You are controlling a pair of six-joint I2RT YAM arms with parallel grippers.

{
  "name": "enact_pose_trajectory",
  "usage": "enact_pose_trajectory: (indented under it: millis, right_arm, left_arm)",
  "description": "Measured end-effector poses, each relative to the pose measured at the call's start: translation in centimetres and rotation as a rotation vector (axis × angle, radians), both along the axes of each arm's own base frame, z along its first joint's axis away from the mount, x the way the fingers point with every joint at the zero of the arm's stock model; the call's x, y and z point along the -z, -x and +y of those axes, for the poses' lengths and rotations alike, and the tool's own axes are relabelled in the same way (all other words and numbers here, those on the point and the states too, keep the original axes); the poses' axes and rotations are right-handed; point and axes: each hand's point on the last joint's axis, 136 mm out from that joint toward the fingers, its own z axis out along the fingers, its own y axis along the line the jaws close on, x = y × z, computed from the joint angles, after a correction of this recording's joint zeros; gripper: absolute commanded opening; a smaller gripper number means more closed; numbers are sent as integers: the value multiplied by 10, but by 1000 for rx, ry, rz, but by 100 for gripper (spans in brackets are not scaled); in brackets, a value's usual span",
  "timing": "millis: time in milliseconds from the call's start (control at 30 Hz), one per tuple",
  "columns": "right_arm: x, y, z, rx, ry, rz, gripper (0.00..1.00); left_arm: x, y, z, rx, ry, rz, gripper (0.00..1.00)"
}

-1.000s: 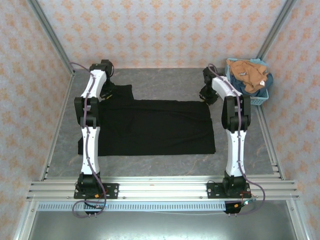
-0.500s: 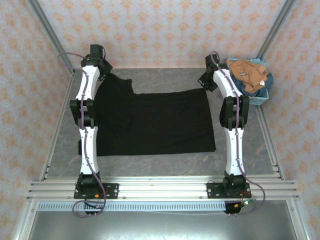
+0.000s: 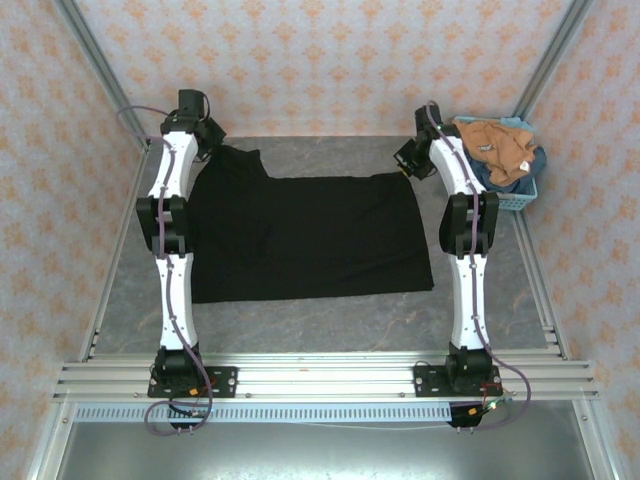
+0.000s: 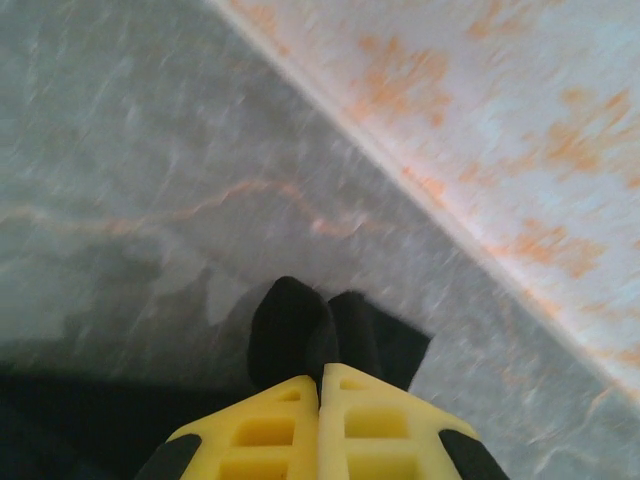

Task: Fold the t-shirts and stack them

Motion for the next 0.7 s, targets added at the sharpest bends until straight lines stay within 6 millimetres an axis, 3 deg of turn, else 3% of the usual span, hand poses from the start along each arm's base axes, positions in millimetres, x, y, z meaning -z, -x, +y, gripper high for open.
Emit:
enact_pose_trajectory:
  millis: [100, 200, 333, 433, 567, 700]
  right_arm:
    - [6, 13, 3, -24, -9, 35, 0]
    - [4, 34, 3, -50, -6, 61, 0]
    - [-15, 69, 0, -82, 7, 64, 0]
    - [-32, 95, -4, -101, 29, 41, 0]
    - [-30, 139, -12, -121, 67, 48, 0]
    - [13, 180, -16, -137, 75, 149, 0]
  left_arm:
    - [-4, 42, -5, 30, -25, 89, 0]
    - [-26, 91, -8, 42, -60, 126, 0]
    - [-63, 158, -6, 45, -128, 112, 0]
    - [-72, 204, 1, 23, -166, 108, 0]
    - [-33, 254, 17, -27, -181, 213, 0]
    - [22, 297, 18, -37, -182, 381, 0]
